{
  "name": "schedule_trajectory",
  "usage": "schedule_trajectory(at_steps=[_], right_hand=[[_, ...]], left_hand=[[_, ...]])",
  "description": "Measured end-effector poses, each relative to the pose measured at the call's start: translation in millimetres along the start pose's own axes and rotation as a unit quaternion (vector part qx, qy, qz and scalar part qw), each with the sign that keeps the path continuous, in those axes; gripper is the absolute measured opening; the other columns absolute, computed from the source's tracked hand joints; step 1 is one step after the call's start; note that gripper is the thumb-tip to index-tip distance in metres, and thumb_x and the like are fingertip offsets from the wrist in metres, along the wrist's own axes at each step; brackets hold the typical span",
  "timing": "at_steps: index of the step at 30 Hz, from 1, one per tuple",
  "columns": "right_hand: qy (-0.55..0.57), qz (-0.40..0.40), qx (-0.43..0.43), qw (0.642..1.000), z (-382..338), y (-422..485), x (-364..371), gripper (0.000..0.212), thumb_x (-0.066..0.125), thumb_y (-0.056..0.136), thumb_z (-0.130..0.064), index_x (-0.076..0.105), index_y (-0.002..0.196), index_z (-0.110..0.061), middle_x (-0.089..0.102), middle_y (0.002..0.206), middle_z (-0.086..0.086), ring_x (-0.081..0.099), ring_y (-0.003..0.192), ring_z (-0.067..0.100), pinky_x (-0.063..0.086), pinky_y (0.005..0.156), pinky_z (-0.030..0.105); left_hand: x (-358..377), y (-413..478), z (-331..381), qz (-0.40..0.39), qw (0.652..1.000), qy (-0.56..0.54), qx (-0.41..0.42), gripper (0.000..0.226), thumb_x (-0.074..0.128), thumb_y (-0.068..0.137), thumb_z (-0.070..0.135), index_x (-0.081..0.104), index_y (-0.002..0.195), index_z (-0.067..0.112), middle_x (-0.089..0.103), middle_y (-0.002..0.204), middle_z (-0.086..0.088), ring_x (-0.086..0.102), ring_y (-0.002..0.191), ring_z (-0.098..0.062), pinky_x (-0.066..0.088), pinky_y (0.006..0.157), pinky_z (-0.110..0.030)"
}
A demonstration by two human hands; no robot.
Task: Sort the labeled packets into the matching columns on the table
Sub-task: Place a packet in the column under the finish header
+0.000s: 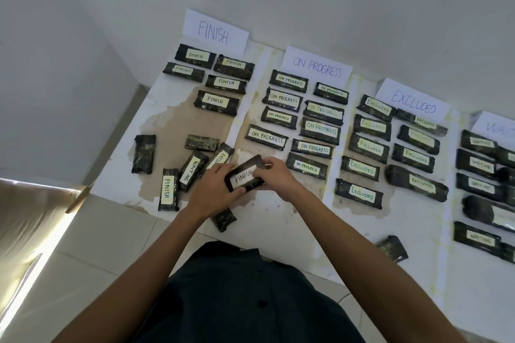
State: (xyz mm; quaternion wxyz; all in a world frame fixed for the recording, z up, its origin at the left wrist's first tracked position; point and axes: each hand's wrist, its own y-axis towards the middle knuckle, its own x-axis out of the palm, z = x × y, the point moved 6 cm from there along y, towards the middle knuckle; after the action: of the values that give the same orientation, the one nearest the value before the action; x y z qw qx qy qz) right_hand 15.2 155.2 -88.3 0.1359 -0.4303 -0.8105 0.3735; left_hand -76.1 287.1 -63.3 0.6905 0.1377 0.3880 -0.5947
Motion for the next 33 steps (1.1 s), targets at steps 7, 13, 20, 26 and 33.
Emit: schedule_trajectory(at_steps=[7, 13, 20, 26, 33], right_hand=[[0.134, -0.019, 0.008, 0.991, -17, 3, 12, 0.025, 0.059, 0.086, 0.003, 0.055, 0.109, -0.004, 0.061, 0.113, 0.021, 0.066, 0.096, 0.03, 0.059, 0.076, 0.04], [0.127, -0.042, -0.021, 0.991, -47, 14, 43, 0.024, 0.062, 0.088, -0.006, 0.056, 0.111, -0.005, 0.064, 0.105, 0.015, 0.066, 0.091, 0.025, 0.058, 0.077, 0.037], [-0.115, 0.05, -0.165, 0.978, -85, 44, 62, 0.025, 0.053, 0.095, -0.029, 0.057, 0.114, -0.014, 0.058, 0.097, -0.003, 0.059, 0.09, 0.013, 0.049, 0.077, 0.026], [-0.32, 0.051, -0.315, 0.892, -102, 75, 81, 0.028, 0.054, 0.09, -0.013, 0.058, 0.118, -0.011, 0.055, 0.119, 0.006, 0.052, 0.108, 0.015, 0.044, 0.095, 0.029], [-0.397, 0.037, -0.388, 0.831, -101, 100, 100, 0.034, 0.06, 0.077, -0.005, 0.065, 0.111, -0.008, 0.061, 0.108, 0.009, 0.056, 0.098, 0.027, 0.052, 0.08, 0.039]], left_hand=[[-16, 16, 4, 0.038, 0.993, 0.103, 0.048, 0.078, 0.07, 0.074, 0.041, 0.038, 0.139, 0.013, 0.046, 0.136, -0.006, 0.04, 0.124, -0.026, 0.036, 0.104, -0.04], [-42, 36, -12, 0.054, 0.983, 0.16, 0.067, 0.073, 0.072, 0.074, 0.031, 0.041, 0.136, 0.009, 0.049, 0.134, -0.009, 0.046, 0.12, -0.031, 0.04, 0.099, -0.046], [-106, 92, -66, 0.043, 0.977, 0.208, 0.036, 0.079, 0.075, 0.071, 0.017, 0.036, 0.14, 0.01, 0.044, 0.138, -0.008, 0.039, 0.125, -0.028, 0.036, 0.102, -0.042], [-158, 173, -121, 0.026, 0.964, 0.263, 0.024, 0.076, 0.072, 0.07, 0.006, 0.039, 0.139, 0.007, 0.047, 0.136, -0.015, 0.04, 0.123, -0.035, 0.038, 0.1, -0.048], [-162, 230, -140, -0.014, 0.961, 0.267, 0.069, 0.074, 0.075, 0.069, 0.007, 0.043, 0.135, 0.008, 0.047, 0.137, -0.014, 0.043, 0.12, -0.035, 0.039, 0.1, -0.049]])
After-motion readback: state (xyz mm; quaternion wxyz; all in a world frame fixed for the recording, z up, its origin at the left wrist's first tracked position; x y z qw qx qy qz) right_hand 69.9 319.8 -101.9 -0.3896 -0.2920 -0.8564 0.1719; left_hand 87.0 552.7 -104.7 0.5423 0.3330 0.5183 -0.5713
